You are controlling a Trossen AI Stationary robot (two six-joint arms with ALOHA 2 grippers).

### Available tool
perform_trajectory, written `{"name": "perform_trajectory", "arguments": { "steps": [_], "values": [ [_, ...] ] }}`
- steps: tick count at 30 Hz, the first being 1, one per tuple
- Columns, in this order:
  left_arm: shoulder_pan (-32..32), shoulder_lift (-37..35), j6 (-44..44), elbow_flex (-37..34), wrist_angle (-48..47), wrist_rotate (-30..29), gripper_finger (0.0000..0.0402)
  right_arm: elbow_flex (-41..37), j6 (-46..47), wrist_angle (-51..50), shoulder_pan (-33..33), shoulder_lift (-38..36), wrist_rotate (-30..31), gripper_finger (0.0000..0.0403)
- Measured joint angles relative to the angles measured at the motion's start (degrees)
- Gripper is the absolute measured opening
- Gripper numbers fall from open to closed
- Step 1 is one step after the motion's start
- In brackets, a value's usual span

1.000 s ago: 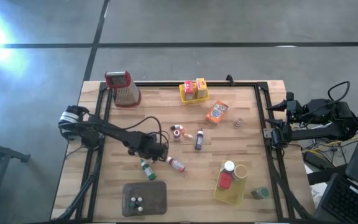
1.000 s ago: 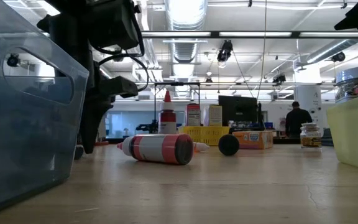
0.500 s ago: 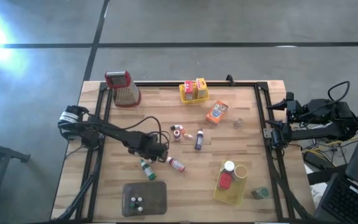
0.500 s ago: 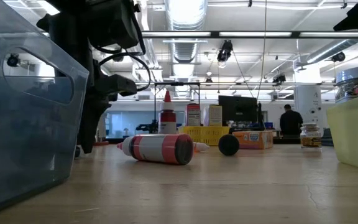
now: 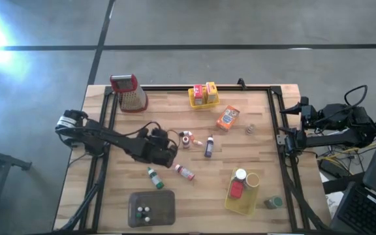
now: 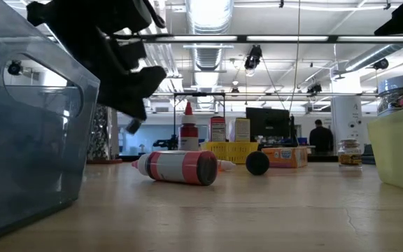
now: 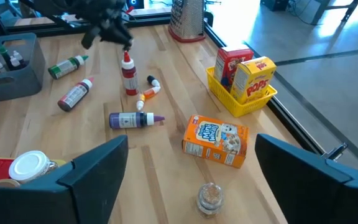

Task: Pick & Place Kitchen Items
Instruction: Adjust the small pink food coloring on the table

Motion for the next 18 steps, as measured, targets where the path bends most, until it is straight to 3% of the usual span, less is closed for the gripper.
{"name": "perform_trajectory", "arguments": {
  "steps": [5, 8, 13, 18],
  "values": [
    [-0.1, 0.0, 5.1, -3.5, 6.4, -14.2, 0.0072, 0.0, 0.0, 0.0, 0.0, 0.0, 0.0, 0.0361],
    [0.7, 0.0, 6.1, -8.1, 11.3, -18.6, 0.0071, 0.0, 0.0, 0.0, 0.0, 0.0, 0.0, 0.0361],
    [2.7, -0.1, 8.6, -18.8, 26.9, -18.4, 0.0071, 0.0, 0.0, 0.0, 0.0, 0.0, 0.0, 0.0348],
    [4.6, -0.1, 23.1, -30.8, 61.1, -14.1, 0.0071, 0.0, 0.0, 0.0, 0.0, 0.0, 0.0, 0.0332]
  ]
}}
